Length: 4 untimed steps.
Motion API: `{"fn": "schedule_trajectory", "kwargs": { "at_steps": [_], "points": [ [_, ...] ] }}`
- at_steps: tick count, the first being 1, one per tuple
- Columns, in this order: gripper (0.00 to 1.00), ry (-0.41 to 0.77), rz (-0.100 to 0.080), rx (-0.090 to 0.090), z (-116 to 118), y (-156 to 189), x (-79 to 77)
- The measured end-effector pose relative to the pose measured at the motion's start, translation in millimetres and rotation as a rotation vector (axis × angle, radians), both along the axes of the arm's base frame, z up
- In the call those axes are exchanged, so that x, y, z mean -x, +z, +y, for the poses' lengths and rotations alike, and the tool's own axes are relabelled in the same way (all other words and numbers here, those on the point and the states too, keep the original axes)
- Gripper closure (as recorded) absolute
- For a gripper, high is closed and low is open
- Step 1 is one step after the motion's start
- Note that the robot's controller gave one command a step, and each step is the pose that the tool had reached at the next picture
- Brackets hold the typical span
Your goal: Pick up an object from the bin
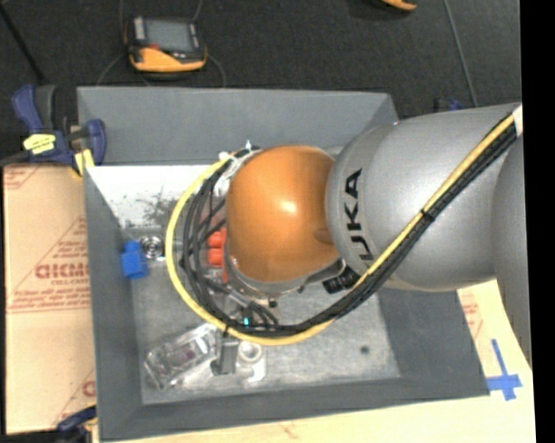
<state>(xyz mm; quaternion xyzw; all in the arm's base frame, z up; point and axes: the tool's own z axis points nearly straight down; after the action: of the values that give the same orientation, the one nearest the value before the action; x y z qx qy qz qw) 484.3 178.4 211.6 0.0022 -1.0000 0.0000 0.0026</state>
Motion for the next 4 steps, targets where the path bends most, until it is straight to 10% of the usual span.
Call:
{"fn": "schedule_trajectory", "kwargs": {
  "at_steps": [1,2,3,4],
  "points": [
    [0.00,0.185,0.010,0.001,-11.0,-137.7,-49.8],
    [0.00,0.366,0.000,0.003,18.3,-140.3,-21.5],
    [1.00,0.359,-0.006,-0.001,19.2,-140.1,-22.6],
    [1.00,0.342,-0.012,-0.001,20.6,-45.8,-17.4]
  ]
}}
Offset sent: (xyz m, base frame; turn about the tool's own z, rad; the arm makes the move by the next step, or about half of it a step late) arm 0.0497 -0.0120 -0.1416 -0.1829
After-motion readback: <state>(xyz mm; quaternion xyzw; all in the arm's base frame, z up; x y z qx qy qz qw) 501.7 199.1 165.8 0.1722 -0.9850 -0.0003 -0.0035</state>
